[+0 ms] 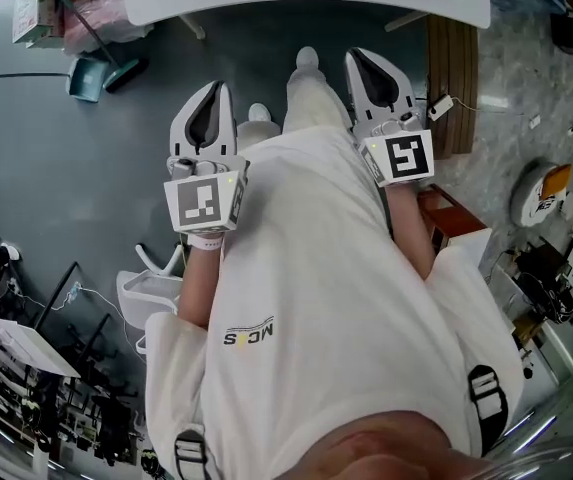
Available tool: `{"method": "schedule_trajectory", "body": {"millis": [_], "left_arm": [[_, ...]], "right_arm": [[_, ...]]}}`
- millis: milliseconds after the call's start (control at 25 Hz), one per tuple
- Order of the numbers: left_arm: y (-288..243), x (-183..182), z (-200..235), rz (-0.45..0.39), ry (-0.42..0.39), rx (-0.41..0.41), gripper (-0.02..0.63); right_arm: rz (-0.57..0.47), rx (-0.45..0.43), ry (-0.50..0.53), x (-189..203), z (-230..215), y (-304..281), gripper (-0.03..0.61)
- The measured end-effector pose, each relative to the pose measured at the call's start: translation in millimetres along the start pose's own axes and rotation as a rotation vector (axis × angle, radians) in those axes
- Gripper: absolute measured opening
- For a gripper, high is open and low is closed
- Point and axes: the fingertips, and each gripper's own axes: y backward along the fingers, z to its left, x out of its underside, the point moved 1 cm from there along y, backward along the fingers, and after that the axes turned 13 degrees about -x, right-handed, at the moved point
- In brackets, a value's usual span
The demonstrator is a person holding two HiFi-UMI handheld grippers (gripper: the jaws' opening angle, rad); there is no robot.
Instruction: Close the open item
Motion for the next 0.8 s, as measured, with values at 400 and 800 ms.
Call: {"method": "schedule_trajectory", "body": {"millis": [400,800], "left_arm": [[-75.4,-16.6,0.9,0.040,-0.021,0.000,0.026],[-191.8,-29.2,-19.9,0.103,-0.043,-0.018,0.026]], "right_arm": [[0.008,-0.014,-0.019,6.9,-51.2,-49.5,0.027],[0.006,-0.152,-0.045,-0.9,-139.3,-121.4,0.062]]}}
